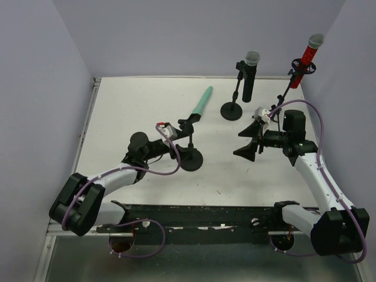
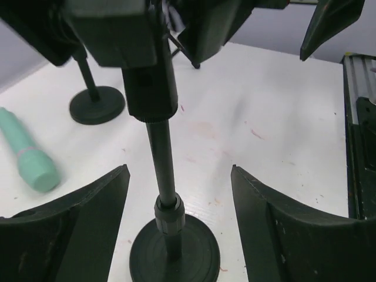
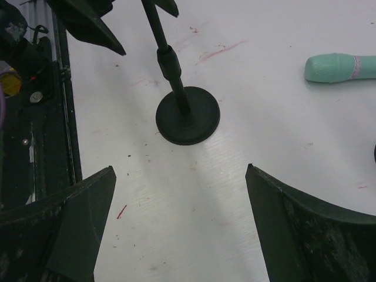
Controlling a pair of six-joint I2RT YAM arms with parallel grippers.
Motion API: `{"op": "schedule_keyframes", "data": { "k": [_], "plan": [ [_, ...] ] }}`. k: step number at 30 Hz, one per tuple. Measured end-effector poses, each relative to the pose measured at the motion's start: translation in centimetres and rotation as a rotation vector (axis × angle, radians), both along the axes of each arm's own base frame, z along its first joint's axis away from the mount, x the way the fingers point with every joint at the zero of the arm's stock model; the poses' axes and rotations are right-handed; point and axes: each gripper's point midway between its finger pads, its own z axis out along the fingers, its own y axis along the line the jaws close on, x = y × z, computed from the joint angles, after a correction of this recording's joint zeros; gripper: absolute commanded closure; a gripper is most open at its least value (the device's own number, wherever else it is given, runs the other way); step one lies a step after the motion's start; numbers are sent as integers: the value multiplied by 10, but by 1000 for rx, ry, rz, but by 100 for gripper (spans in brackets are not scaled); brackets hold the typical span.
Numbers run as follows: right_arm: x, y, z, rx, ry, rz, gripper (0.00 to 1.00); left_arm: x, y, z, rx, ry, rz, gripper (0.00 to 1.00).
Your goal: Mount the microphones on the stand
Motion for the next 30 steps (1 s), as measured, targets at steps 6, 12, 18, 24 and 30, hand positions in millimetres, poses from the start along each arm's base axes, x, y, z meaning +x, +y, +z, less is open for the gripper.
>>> {"op": "schedule_keyframes", "data": {
  "k": [6, 12, 18, 24, 30],
  "plan": [
    [1, 0, -1, -7, -14, 3, 0, -9, 31, 39, -80, -73, 168, 2],
    [3, -2, -9, -51, -20, 18, 0, -19, 76, 92, -185, -47, 396, 1],
    [40, 24, 0, -175, 42, 36, 0, -34, 104, 153, -189, -12, 504, 2],
    [57, 57, -19, -308, 126, -39, 0, -45, 116, 146, -55, -23, 527, 2],
    [98, 65, -51, -405, 216, -215, 0, -54, 135, 82, 50, -33, 583, 2]
  ]
}}
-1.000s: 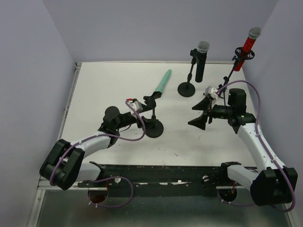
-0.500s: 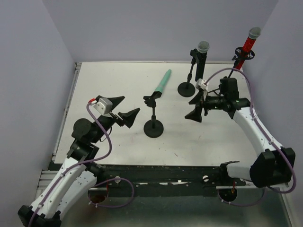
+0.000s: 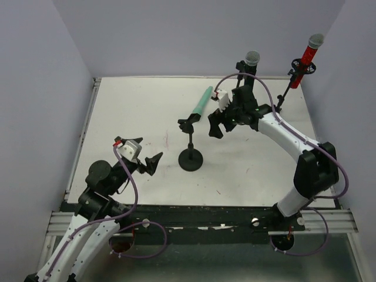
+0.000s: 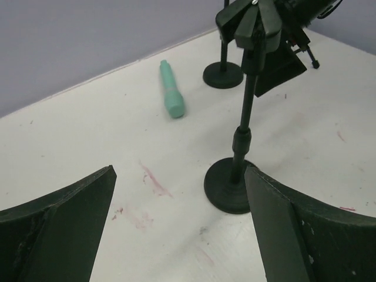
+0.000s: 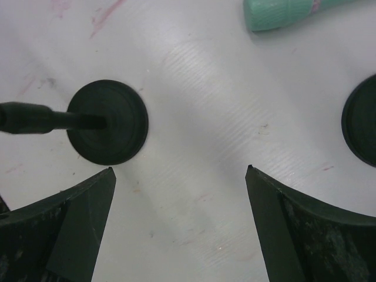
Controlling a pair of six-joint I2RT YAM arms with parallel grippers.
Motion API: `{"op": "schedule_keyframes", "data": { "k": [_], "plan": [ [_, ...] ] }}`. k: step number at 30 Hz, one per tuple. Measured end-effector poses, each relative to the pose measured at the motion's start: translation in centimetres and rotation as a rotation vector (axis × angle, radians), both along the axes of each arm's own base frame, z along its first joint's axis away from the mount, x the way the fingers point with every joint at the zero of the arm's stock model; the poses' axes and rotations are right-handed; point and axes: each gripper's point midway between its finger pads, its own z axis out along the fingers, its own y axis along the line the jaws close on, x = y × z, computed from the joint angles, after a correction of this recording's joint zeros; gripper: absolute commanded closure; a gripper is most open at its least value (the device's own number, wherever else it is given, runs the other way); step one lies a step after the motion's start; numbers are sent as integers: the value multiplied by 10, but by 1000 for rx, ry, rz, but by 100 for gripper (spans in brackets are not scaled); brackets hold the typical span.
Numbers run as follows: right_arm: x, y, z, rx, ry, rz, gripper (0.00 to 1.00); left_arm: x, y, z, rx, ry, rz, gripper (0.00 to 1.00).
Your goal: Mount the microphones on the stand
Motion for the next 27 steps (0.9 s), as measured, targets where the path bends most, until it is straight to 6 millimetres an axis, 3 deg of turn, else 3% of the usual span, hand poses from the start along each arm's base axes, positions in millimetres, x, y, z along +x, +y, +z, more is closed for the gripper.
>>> {"op": "schedule_keyframes", "data": {
  "k": [3, 6, 16, 20, 23, 27],
  "plan": [
    [19, 14, -13, -51, 16, -85, 0, -4, 15, -14, 20, -14, 58, 2],
    [45, 28, -19, -59, 6, -202, 0, -7, 26, -6, 10, -68, 103, 2],
    [142, 50, -7, 112, -22, -699, 0, -7, 29, -1, 24, -104, 112, 2],
    [183, 67, -11, 175, -14, -799, 0, -6, 30, -1, 32, -109, 116, 2],
    [200, 73, -32, 176, 14, -866, 0, -6, 31, -1, 36, -112, 121, 2],
    [205, 67, -71, 119, 64, -951, 0, -5, 31, -1, 40, -114, 123, 1]
  ]
}}
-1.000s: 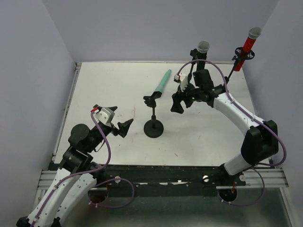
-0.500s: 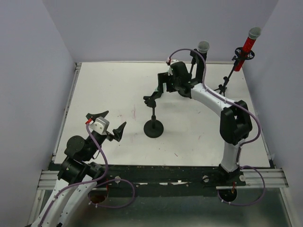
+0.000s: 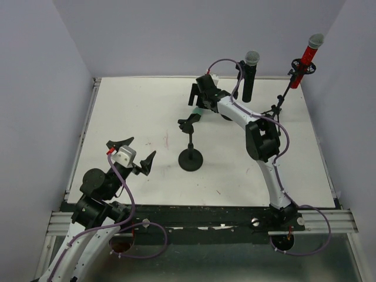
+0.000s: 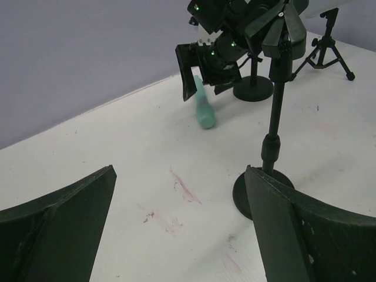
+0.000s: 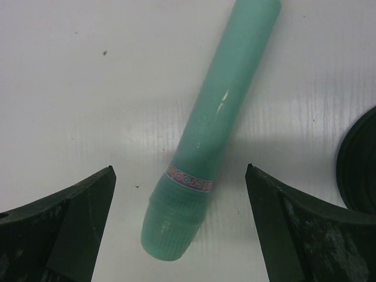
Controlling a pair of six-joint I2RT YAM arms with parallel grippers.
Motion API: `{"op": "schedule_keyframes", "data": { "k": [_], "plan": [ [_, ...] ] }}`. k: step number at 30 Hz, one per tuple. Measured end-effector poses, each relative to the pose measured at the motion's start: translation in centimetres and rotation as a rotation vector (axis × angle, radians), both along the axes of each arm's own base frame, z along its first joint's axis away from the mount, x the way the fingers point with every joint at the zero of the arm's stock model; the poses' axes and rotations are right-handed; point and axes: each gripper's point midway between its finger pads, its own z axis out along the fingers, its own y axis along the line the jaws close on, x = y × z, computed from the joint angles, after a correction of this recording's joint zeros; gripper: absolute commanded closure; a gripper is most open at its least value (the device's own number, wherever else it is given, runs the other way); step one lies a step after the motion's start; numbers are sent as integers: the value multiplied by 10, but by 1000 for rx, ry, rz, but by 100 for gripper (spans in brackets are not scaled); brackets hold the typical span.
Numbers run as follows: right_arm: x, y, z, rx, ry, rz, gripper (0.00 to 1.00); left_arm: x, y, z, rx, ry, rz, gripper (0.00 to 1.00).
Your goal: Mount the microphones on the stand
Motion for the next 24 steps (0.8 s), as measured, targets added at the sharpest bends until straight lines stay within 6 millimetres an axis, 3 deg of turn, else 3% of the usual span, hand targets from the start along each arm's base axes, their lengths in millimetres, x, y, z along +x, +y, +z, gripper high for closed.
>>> {"op": "schedule_keyframes", "data": {
  "k": [6, 11, 21, 24],
  "plan": [
    [-7, -10, -35, -42, 80, -59, 3, 0, 0, 0, 7, -5, 1, 2],
    [-8, -9, -52, -43, 117, -72, 16, 0, 0, 0, 9, -7, 1, 2],
    [-14, 3, -54, -7, 144, -4, 65, -1, 1, 2, 7, -15, 1, 2],
    [-16, 11, -56, 12, 145, 50, 73, -1, 2, 3, 5, -20, 2, 2]
  ]
}}
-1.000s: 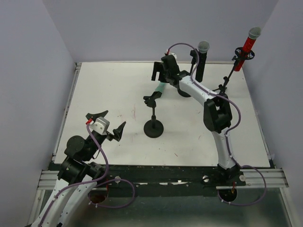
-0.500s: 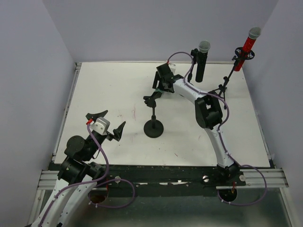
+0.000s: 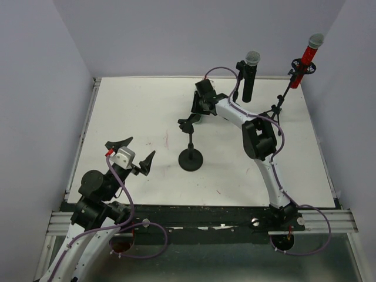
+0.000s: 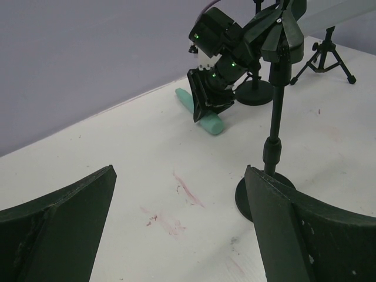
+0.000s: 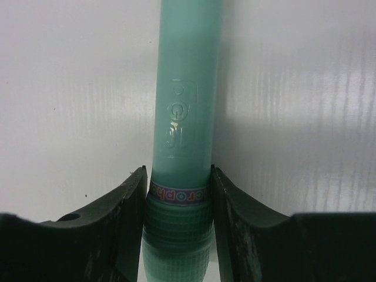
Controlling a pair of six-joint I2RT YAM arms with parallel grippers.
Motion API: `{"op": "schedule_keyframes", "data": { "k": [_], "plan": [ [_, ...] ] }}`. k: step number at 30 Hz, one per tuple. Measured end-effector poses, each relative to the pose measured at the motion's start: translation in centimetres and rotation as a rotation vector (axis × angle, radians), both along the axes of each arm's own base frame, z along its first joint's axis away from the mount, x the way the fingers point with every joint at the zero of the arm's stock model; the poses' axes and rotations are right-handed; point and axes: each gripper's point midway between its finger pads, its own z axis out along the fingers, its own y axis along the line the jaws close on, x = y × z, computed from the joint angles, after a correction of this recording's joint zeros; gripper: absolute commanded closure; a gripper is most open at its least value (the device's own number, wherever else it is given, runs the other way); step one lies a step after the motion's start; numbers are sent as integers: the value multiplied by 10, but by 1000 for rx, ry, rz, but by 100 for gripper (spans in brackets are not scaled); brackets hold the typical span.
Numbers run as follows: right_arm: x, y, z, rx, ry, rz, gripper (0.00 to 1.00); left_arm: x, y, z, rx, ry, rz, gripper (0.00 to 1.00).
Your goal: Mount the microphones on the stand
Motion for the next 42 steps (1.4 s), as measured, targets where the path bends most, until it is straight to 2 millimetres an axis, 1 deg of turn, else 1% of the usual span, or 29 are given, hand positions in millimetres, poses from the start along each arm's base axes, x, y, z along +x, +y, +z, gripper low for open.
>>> {"op": "schedule_keyframes", "data": {
  "k": [3, 6, 10, 17, 19, 23, 26, 27, 28, 29, 31, 37, 42],
  "plan": [
    [-6, 6, 1, 11, -3, 72, 76, -2, 1, 3, -7, -13, 0, 2],
    [-20, 4, 1, -6, 3, 152, 78, -4, 2, 6, -13, -26, 0, 2],
    [-51, -7, 4, -53, 25, 261, 80, -5, 2, 6, -18, -34, 0, 2],
    [-98, -20, 26, -75, 25, 447, 81, -5, 2, 6, -18, -35, -3, 2],
    [-112, -26, 26, -93, 30, 493, 82, -7, 1, 7, -19, -38, -11, 2],
    [-143, -46, 20, -146, 73, 563, 87, -12, -3, 10, -28, -59, -46, 2],
    [-171, -64, 18, -185, 112, 617, 87, -19, -15, 10, -24, -77, -125, 2],
    [-178, -68, 20, -194, 118, 628, 87, -22, -20, 9, -22, -83, -156, 2],
    [-189, -76, 22, -207, 128, 646, 87, -24, -23, 8, -19, -86, -179, 2],
    [-194, -80, 24, -214, 131, 655, 87, -28, -31, 5, -11, -88, -229, 2],
    [-206, -89, 29, -231, 127, 678, 87, -34, -39, 2, -3, -89, -287, 4],
    [-236, -123, 47, -279, 126, 727, 88, -55, -67, 0, 7, -91, -488, 4],
    [-264, -149, 55, -298, 127, 810, 88, -87, -100, -11, 69, -42, -692, 5]
  ]
}}
